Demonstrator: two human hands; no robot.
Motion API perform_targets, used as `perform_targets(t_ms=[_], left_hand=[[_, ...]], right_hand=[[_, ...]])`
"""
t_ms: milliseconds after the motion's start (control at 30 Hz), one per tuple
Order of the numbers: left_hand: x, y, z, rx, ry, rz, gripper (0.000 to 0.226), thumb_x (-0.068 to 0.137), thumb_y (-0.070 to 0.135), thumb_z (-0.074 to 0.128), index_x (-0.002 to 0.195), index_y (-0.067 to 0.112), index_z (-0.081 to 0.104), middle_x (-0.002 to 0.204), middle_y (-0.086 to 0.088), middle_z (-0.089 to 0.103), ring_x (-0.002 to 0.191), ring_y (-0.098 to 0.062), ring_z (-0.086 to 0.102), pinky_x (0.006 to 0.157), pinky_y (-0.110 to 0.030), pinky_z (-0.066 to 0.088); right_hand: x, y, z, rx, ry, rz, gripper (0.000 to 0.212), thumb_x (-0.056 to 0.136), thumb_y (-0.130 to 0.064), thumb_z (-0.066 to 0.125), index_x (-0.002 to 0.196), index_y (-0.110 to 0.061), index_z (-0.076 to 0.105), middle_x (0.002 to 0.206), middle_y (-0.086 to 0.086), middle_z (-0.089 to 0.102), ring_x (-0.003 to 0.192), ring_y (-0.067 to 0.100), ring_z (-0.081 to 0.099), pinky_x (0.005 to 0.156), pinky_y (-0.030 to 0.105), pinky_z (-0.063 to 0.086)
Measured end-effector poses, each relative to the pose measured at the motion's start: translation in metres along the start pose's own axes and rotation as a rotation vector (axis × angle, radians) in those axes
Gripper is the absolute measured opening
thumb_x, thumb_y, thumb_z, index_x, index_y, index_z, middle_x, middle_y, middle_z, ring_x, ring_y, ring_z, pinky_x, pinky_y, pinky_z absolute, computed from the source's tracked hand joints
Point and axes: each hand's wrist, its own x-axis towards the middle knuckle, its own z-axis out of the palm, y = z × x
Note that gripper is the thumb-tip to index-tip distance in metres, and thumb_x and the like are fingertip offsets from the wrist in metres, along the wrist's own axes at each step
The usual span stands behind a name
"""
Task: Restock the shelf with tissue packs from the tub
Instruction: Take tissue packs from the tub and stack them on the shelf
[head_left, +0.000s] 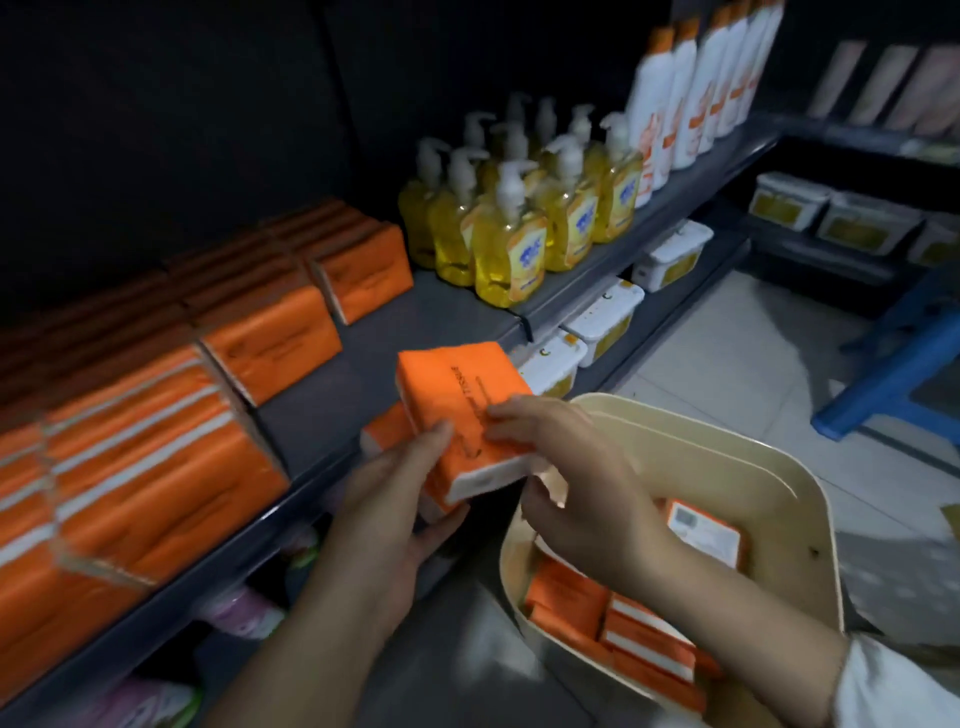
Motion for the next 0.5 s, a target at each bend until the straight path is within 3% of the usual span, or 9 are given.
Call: perform_targets(t_ms=[67,167,267,333,400,500], left_hand=[[-0.004,0.008,-0.008,0.013,0.046,0.051,0.009,0.086,0.016,0.06,0.081,0.014,0.067,0.07,0.0,0.071,0.075,-0.014,0.066,0.08,-0.038,0.053],[-0.008,0.017,-0.022,0.016,0.07,0.148,0.016,0.089,0.011,0.054,0.078,0.013,0.065,0.073,-0.002,0.071,0.077,-0.017,0.067,0.069,-0.033,0.056],[-0.018,0.026,-0.034,-0.004,0.057,0.212,0.019,0.091,0.009,0.051,0.079,0.013,0.065,0.069,0.003,0.071,0.067,-0.008,0.067,0.062,-0.028,0.058],[-0.022,0.029,-0.043,0.039,0.05,0.243,0.02,0.091,0.01,0.051,0.077,0.014,0.065,0.069,0.004,0.069,0.067,-0.009,0.066,0.057,-0.026,0.056],[-0.022,0.029,-0.055,0.1,0.05,0.255,0.023,0.088,0.013,0.054,0.068,0.017,0.064,0.075,-0.002,0.064,0.069,-0.014,0.062,0.056,-0.028,0.052],[-0.023,0.03,-0.069,0.295,0.037,0.315,0.014,0.072,0.035,0.06,0.067,0.025,0.068,0.101,-0.007,0.057,0.084,-0.019,0.062,0.073,-0.036,0.056]], right_hand=[[0.009,-0.015,0.003,0.152,-0.047,0.105,0.049,0.06,-0.002,0.055,0.105,-0.018,0.066,0.124,0.0,0.056,0.118,0.005,0.05,0.099,0.013,0.035],[0.024,-0.034,0.005,0.568,0.076,0.507,0.045,0.07,-0.011,0.063,0.113,-0.025,0.06,0.126,-0.004,0.054,0.111,-0.006,0.051,0.096,0.018,0.043],[0.033,-0.043,0.007,0.903,0.071,0.879,0.042,0.087,-0.011,0.061,0.127,-0.019,0.052,0.122,-0.002,0.062,0.103,0.007,0.061,0.085,0.025,0.053],[0.035,-0.051,0.01,1.039,0.025,0.932,0.039,0.089,-0.016,0.058,0.128,-0.016,0.052,0.118,0.006,0.065,0.097,0.014,0.063,0.078,0.027,0.056],[0.037,-0.063,0.015,1.045,-0.004,0.902,0.039,0.087,-0.017,0.059,0.126,-0.016,0.054,0.118,0.01,0.066,0.098,0.019,0.064,0.087,0.036,0.053],[0.039,-0.072,0.019,0.975,0.014,0.791,0.063,0.073,-0.014,0.067,0.132,-0.024,0.047,0.118,0.001,0.063,0.108,0.018,0.061,0.096,0.042,0.05]])
